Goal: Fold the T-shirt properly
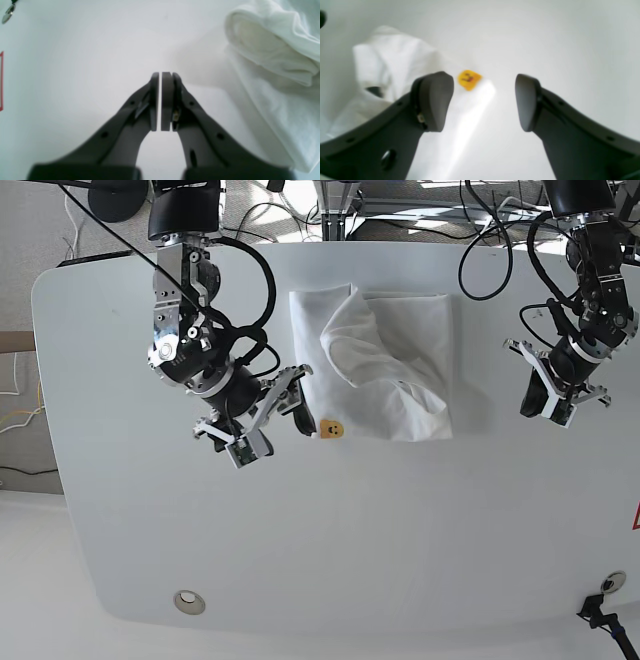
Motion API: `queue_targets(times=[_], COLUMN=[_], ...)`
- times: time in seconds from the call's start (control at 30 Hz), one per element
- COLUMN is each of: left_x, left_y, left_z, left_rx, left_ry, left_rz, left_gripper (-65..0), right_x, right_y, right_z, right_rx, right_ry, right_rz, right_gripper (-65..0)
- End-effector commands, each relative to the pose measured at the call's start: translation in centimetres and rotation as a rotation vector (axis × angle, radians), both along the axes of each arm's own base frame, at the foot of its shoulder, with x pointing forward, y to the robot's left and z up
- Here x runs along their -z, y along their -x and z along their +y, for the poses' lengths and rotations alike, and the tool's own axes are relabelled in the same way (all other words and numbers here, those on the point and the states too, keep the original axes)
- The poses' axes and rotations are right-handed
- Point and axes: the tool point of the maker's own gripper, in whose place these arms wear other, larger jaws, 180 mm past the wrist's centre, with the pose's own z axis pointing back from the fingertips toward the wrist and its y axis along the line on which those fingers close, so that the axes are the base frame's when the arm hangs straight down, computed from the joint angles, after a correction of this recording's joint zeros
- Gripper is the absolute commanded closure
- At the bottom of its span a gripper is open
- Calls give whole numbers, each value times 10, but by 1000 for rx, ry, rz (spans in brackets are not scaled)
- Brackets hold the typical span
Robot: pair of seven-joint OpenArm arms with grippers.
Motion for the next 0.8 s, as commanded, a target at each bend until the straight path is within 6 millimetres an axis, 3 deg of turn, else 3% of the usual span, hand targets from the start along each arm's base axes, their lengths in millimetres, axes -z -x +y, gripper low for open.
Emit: queue_targets(times=[0.0, 0.13, 0.27, 0.3, 0.43, 0.47, 0.5, 0.77], left_x=[-12, -8, -9, -9, -9, -9, -9, -10], left_y=[-4, -2, -2, -2, -3, -3, -3, -2], left_z=[3, -1, -1, -1, -1, -1, -1, 2], left_rx=[3, 0, 0, 0, 0, 0, 0, -4], left_ry=[-4, 11, 10, 10, 10, 10, 10, 4], left_rz=[-41, -33, -36, -36, -37, -37, -37, -38], left_gripper=[0, 0, 0, 0, 0, 0, 0, 0], right_x=[-13, 3, 20, 22, 29, 30, 32, 29], right_y=[-11, 0, 19, 24, 34, 37, 40, 77], right_z=[-22, -44, -45, -41, -27, -22, -14, 90], right_rx=[31, 51, 52, 47, 49, 49, 42, -151], right_ry=[29, 89, 117, 95, 50, 34, 19, -80], right_rz=[-56, -22, 18, 24, 48, 57, 66, 121], right_gripper=[-406, -406, -378, -338, -77, -16, 0, 0])
